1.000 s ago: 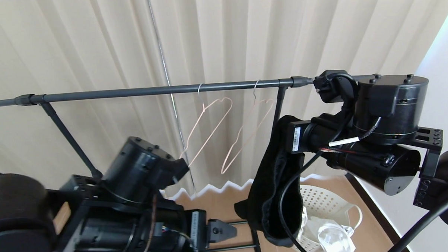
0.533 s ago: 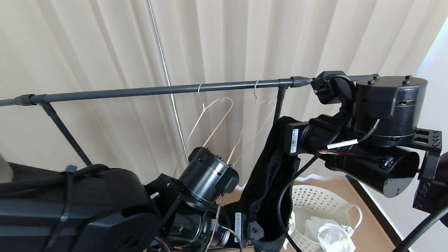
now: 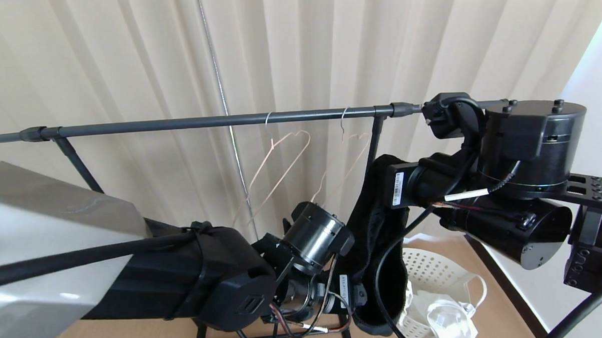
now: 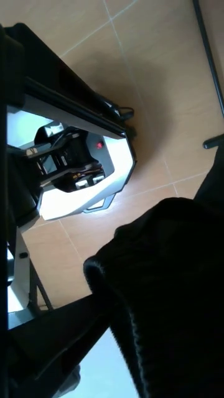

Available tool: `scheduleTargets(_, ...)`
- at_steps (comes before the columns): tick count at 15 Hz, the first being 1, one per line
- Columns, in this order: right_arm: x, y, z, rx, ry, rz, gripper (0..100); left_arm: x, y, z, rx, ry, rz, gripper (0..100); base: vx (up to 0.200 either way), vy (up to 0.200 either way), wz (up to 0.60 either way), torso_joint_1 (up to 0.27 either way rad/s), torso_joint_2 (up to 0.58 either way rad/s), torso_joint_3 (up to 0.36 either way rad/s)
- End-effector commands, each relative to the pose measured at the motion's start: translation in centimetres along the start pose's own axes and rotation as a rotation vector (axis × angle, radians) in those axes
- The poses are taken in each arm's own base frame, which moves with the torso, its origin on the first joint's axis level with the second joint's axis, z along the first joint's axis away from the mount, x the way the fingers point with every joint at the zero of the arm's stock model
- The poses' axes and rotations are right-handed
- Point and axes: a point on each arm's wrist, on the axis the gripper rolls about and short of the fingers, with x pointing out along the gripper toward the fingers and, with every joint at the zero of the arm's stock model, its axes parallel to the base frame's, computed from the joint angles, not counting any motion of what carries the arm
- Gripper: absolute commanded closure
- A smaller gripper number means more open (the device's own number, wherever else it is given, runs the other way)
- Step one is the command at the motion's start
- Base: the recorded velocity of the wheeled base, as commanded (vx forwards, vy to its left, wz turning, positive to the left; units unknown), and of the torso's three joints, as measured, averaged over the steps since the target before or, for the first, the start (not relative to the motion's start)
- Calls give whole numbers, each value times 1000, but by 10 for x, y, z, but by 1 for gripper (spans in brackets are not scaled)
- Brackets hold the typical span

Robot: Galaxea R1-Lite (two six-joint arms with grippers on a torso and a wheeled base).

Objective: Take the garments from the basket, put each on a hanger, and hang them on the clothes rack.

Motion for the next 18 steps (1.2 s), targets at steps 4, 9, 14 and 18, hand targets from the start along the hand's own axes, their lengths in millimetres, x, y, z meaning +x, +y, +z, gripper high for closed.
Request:
scheduleTargets(4, -11, -3, 12, 15, -38, 9, 100, 15, 2, 0, 1, 15, 25, 0, 0, 0, 0, 0, 0, 0)
scheduleTargets(9, -22, -14, 25, 19, -76, -11, 100, 15, 10, -4, -2, -18, 121, 100, 0, 0, 0, 0, 0, 0)
scheduleTargets(14, -20, -27, 20, -48, -56, -57, 100, -35, 27, 15, -23, -187, 194, 100, 0, 0, 0, 0, 0, 0)
scheduleTargets(18, -20, -36, -17, -229, 70, -42, 100, -86, 46, 38, -26, -319, 189, 100, 0, 0, 0, 0, 0, 0)
